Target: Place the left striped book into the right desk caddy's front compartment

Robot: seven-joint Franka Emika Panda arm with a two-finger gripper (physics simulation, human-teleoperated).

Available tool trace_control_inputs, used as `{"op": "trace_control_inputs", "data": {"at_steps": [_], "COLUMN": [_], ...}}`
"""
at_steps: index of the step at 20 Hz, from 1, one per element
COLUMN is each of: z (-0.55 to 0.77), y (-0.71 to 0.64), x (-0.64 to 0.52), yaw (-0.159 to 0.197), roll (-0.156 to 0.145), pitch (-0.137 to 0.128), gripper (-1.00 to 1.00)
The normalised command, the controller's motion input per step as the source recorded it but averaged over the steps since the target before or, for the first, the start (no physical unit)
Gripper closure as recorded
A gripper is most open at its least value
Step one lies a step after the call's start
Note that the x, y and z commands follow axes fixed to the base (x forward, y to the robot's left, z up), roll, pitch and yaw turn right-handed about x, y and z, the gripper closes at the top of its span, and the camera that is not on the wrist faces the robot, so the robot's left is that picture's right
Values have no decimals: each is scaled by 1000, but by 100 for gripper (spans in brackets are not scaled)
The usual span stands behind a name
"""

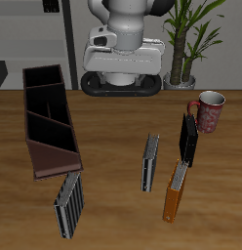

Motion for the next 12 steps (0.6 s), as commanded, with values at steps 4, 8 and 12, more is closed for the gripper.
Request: {"op": "trace_control_inputs", "data": {"at_steps": [4,8,12], "z": [38,-92,-135], "y": [186,230,173], "x": [209,228,217], "yaw": [-5,36,18], "roll": [-22,4,0], "pitch": [-23,-53,-8], "gripper": [-100,-100,-100]}}
